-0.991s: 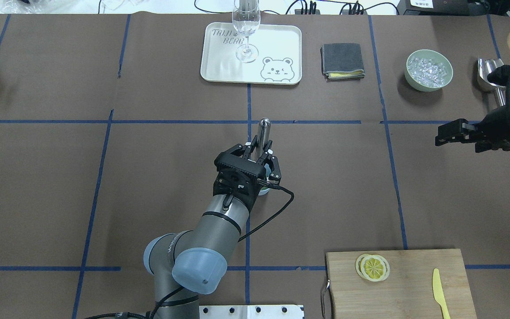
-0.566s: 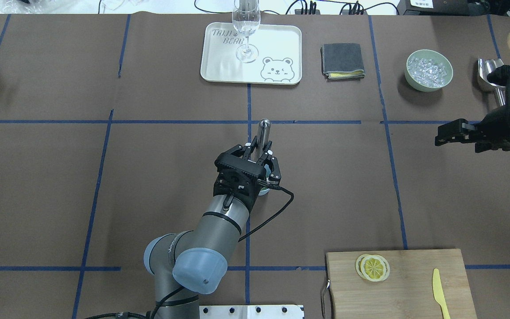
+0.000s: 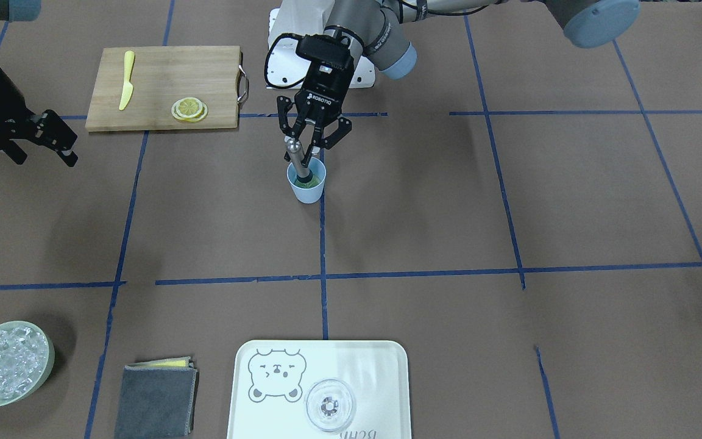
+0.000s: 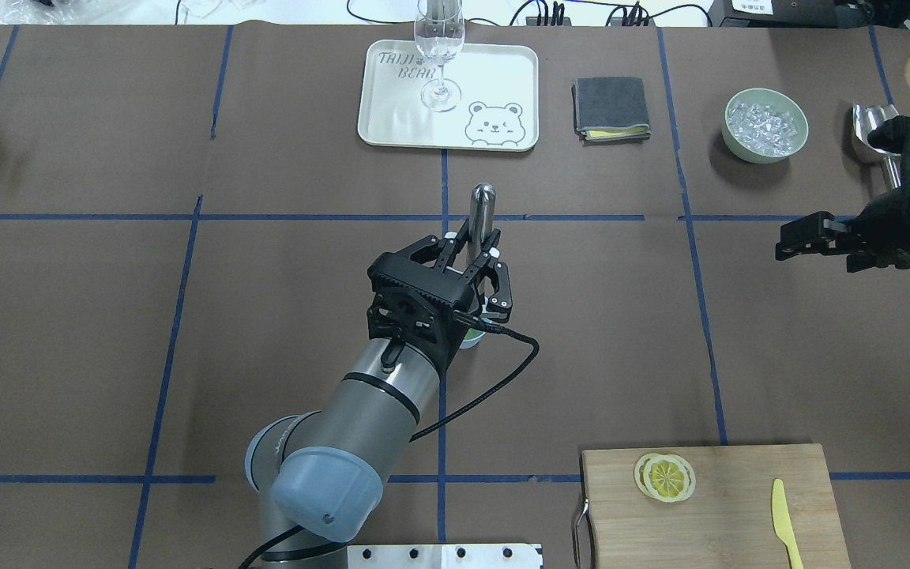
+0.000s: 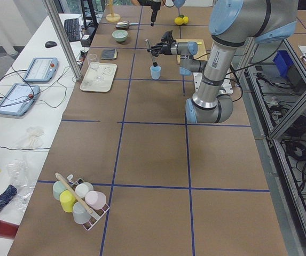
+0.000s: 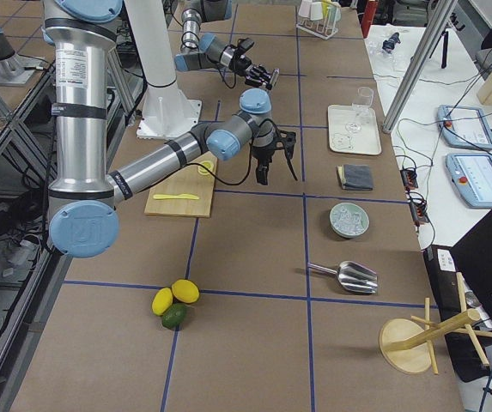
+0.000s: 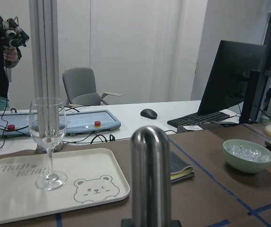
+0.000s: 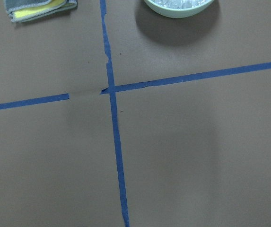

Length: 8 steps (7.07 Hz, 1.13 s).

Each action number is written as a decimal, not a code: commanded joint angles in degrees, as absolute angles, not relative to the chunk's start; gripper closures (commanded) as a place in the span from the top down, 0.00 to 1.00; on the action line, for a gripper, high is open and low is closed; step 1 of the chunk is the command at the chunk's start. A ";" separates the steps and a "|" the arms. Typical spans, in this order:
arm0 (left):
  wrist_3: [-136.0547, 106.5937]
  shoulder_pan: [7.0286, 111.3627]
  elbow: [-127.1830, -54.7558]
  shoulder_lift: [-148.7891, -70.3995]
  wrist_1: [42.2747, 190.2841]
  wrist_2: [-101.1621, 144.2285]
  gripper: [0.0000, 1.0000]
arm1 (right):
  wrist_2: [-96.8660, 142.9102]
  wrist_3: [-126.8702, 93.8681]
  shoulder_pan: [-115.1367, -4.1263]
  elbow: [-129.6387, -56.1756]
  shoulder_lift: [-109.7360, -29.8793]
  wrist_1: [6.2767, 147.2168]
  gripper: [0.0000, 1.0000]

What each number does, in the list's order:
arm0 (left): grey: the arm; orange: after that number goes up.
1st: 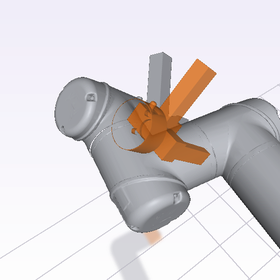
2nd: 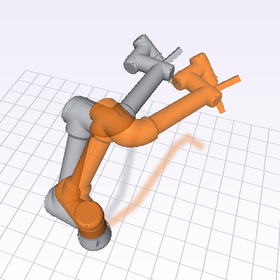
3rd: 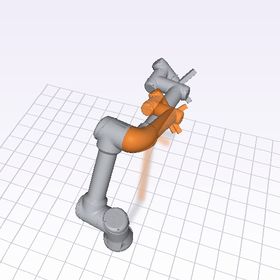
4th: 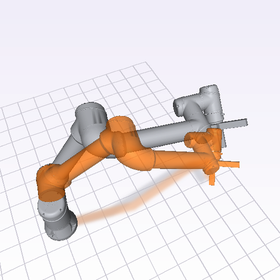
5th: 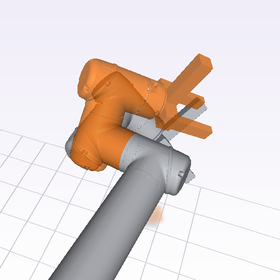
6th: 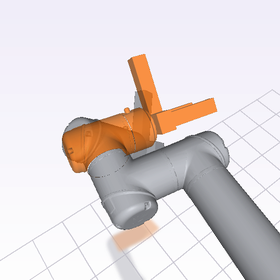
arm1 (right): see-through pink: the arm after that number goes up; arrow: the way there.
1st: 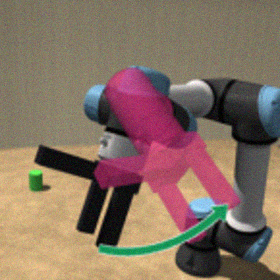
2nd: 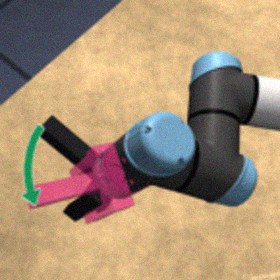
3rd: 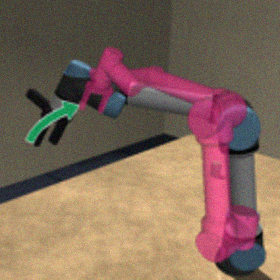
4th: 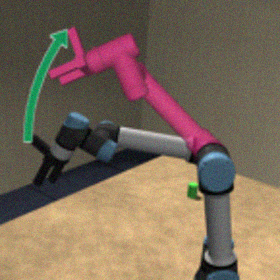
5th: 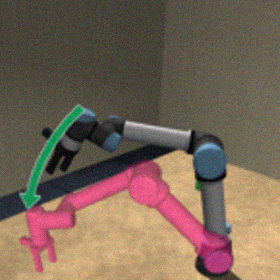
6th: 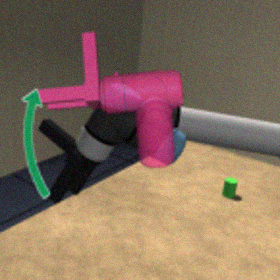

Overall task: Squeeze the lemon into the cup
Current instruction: 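Lower the steel rod into the cup and press the lemon with the left gripper, then lift the steel rod out of the cup and carry it back with the left gripper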

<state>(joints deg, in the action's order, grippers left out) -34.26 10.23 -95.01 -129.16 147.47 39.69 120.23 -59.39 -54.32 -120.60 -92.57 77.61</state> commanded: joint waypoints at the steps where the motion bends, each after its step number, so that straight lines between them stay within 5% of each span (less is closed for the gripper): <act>1: -30.06 10.81 -101.32 -127.80 147.74 39.73 0.00 | 120.23 -59.33 -54.32 -120.59 -92.55 77.61 1.00; 3: -31.28 13.26 -105.02 -126.48 147.57 39.46 0.00 | 120.23 -59.33 -54.40 -120.50 -92.55 77.61 1.00; 8: -35.07 35.10 -104.85 -100.51 145.56 69.33 0.00 | 120.06 -59.33 -54.40 -120.15 -92.72 77.61 1.00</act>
